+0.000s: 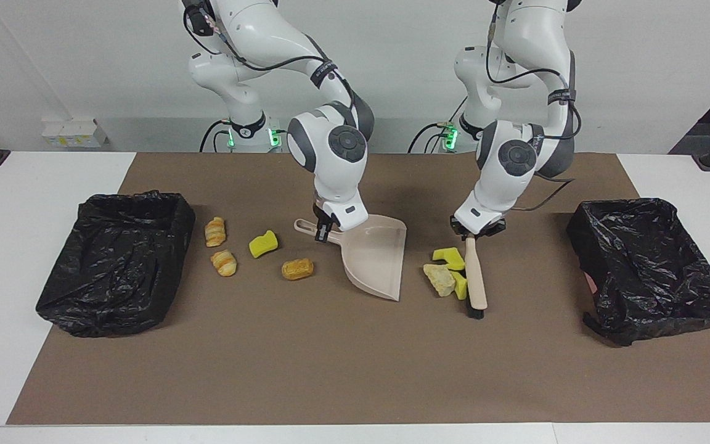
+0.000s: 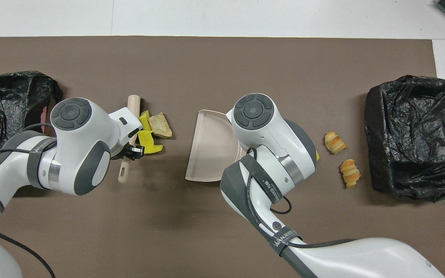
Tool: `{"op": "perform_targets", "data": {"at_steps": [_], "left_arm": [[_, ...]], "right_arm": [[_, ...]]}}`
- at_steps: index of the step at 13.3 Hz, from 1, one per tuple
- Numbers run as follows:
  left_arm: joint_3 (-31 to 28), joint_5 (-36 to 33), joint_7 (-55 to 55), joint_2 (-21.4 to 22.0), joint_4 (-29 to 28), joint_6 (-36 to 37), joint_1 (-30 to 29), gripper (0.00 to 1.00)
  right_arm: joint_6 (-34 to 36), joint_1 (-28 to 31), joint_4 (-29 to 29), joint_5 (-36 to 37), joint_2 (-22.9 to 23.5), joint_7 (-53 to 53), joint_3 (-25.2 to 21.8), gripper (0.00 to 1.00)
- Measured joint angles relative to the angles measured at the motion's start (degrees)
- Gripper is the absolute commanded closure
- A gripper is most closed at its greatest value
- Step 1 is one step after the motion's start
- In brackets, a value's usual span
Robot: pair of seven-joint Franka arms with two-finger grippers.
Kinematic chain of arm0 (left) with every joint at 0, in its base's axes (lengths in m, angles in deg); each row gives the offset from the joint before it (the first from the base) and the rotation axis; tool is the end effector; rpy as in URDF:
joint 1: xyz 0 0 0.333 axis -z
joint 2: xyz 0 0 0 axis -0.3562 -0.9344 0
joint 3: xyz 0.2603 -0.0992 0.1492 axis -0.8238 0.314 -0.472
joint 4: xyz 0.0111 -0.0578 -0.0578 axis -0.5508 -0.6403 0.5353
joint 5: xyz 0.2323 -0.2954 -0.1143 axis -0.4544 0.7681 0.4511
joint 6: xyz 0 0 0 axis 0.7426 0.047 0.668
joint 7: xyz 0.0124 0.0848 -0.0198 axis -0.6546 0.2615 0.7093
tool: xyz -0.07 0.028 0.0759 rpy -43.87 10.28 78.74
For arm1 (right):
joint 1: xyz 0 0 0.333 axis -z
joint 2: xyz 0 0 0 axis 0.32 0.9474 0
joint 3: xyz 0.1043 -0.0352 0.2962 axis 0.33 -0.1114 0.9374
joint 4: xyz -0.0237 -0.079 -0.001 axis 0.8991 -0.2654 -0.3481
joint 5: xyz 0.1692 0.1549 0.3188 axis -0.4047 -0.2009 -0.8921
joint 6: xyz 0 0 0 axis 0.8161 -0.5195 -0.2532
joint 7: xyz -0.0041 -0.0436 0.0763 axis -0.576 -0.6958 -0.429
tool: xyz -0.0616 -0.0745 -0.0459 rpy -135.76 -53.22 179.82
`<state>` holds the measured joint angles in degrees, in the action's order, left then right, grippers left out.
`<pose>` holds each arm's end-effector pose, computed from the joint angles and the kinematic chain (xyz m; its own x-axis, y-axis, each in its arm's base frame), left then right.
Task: Sweep and dump trash in bin
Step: 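Sweep the yellow sponges and bread into the dustpan with the left gripper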
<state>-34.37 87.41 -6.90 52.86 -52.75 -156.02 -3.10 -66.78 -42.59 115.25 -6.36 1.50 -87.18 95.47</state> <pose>0.5216 -0.1993 0.3442 0.9801 -0.1517 -0.1277 -0.1513 -0.9884 0.0131 0.5547 0.3156 0.3657 0.1905 0.9599 -0.2058 0.9774 -0.2051 -0.0517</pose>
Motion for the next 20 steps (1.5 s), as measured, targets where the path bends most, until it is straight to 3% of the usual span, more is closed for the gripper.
{"op": "perform_targets", "data": {"at_steps": [7, 12, 16, 20], "left_arm": [[0.3, 7.6, -5.0, 1.0, -0.3, -0.1, 11.1, 1.00], [0.0, 11.5, -9.7, 5.1, 0.2, 1.8, 12.5, 1.00], [-1.3, 5.3, -9.5, 10.0, 0.6, 6.5, 12.3, 1.00], [-1.4, 0.9, -9.7, 10.7, 1.3, 9.7, 10.4, 1.00]], "right_arm": [[-1.4, -0.4, 0.0, 0.3, 0.5, 0.1, 0.0, 1.00], [-1.4, -0.4, 0.0, 0.3, 0.5, 0.1, 0.0, 1.00], [-1.4, -0.4, 0.0, 0.3, 0.5, 0.1, 0.0, 1.00], [-1.4, -0.4, 0.0, 0.3, 0.5, 0.1, 0.0, 1.00]]}}
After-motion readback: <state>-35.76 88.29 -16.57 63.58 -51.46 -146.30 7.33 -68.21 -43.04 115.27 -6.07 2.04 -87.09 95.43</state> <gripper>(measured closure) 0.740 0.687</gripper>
